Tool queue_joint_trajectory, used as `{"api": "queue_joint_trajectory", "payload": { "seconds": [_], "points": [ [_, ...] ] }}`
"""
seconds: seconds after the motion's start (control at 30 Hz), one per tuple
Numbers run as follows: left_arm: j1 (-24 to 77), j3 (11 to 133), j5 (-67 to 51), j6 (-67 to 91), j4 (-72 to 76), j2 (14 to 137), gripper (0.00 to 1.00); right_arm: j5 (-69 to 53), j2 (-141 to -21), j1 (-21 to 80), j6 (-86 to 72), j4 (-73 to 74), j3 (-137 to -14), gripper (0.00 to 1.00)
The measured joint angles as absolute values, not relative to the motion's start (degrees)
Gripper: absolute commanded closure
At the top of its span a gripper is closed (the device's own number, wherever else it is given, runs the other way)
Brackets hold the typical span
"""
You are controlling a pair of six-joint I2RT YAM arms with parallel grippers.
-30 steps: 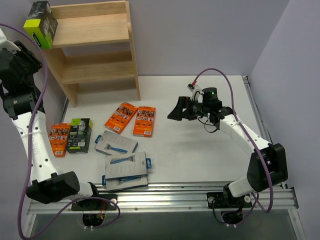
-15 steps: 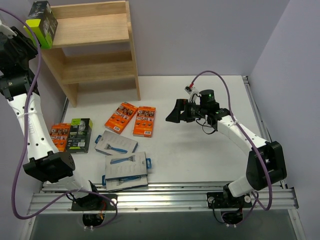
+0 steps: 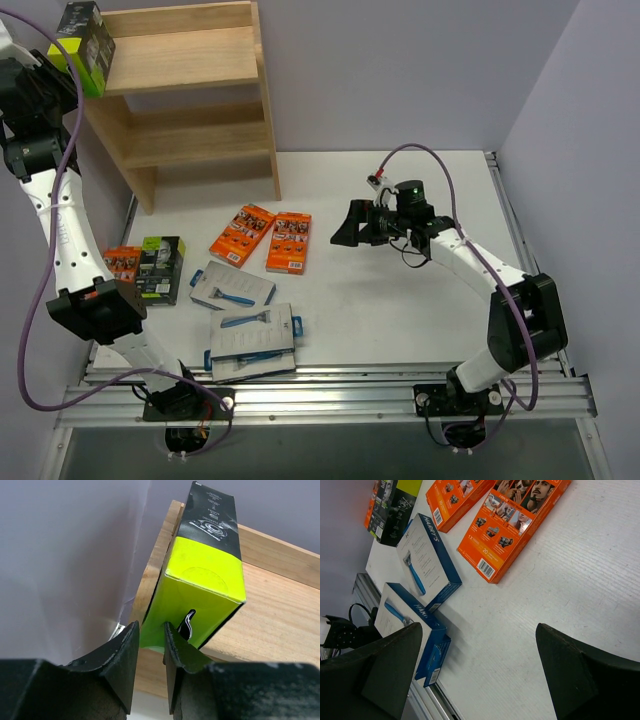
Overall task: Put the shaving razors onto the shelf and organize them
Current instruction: Place the shaving razor onto shelf
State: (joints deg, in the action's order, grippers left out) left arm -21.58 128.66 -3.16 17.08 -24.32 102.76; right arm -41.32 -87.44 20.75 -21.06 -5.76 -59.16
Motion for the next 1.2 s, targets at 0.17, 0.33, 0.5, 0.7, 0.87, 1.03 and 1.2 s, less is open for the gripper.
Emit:
{"api": "queue_joint_trajectory", "payload": {
  "seconds": [0.17,0.33,0.5,0.7,0.87,1.03,1.2],
  "points": [
    [-21.58,130.15,-3.77,17.87,-24.27,104.4,0.66,-41.34,-88.58,20.73,-20.93,-5.93,-59.16,0.09],
    [-21.47,131.92,-3.95,18.02,-24.27,105.84,0.66,-41.34,-89.65,20.73,-20.91,-6.17,-59.22,0.09],
    [-21.26,134.13,-3.97,18.37,-24.32,107.68,0.67,-41.36,-90.72,20.71,-20.91,-6.26,-59.57,0.09],
    [-20.32,137.8,-3.92,18.46,-24.64,110.54,0.67,-41.36,-91.64,20.67,-20.91,-6.39,-60.03,0.09],
    [-19.73,139.5,-3.95,18.46,-25.04,111.7,0.67,-41.39,-91.64,20.53,-20.91,-6.39,-60.07,0.09],
    [-19.64,139.87,-3.9,18.41,-25.41,111.94,0.61,-41.41,-91.64,20.21,-20.91,-6.37,-60.18,0.09],
    [-19.64,139.83,-3.01,17.34,-25.98,111.85,0.36,-41.41,-91.64,20.18,-20.95,-6.39,-60.23,0.09]
  ]
}}
